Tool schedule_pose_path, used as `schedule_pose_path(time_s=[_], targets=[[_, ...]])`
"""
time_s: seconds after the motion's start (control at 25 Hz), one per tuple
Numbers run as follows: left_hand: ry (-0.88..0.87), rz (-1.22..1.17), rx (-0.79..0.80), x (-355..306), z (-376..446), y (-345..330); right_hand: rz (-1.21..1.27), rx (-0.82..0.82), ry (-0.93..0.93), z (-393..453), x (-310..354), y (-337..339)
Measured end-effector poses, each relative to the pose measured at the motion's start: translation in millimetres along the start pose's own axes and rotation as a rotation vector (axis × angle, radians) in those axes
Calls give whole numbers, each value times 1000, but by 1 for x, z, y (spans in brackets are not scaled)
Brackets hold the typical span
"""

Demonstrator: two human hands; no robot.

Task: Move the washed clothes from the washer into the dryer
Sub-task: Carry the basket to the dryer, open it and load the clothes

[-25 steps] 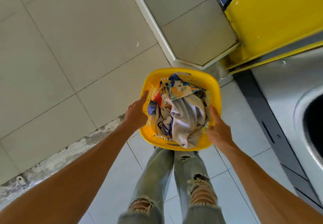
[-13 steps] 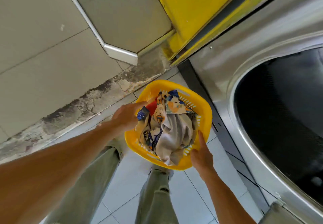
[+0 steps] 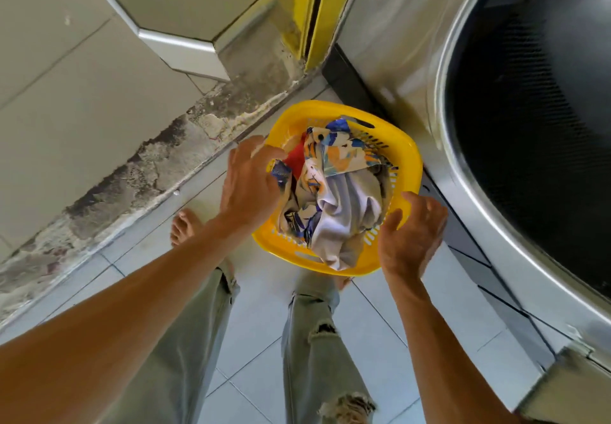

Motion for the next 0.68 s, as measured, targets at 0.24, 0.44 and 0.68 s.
schedule_pose_path(time_s=[0.24,0.44,0.68], targets=[[-112,-130,72,-40,-13,-11,-139,546,-125,-19,18,-57],[260,-202,164,-52,-36,-16,879,693,-981,-23,21,-19],[698,-900,547,-108,-56,-11,1099,910,-1077,-40,24,76]])
Point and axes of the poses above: each hand's wrist, its own z-axis towards the middle knuckle, its own y-axis out of the back of the hand, x = y × z, the point moved 1 cm from there along z, towards the middle knuckle, and after that the axes turned 3 degrees about -x, right-handed, at the moved point
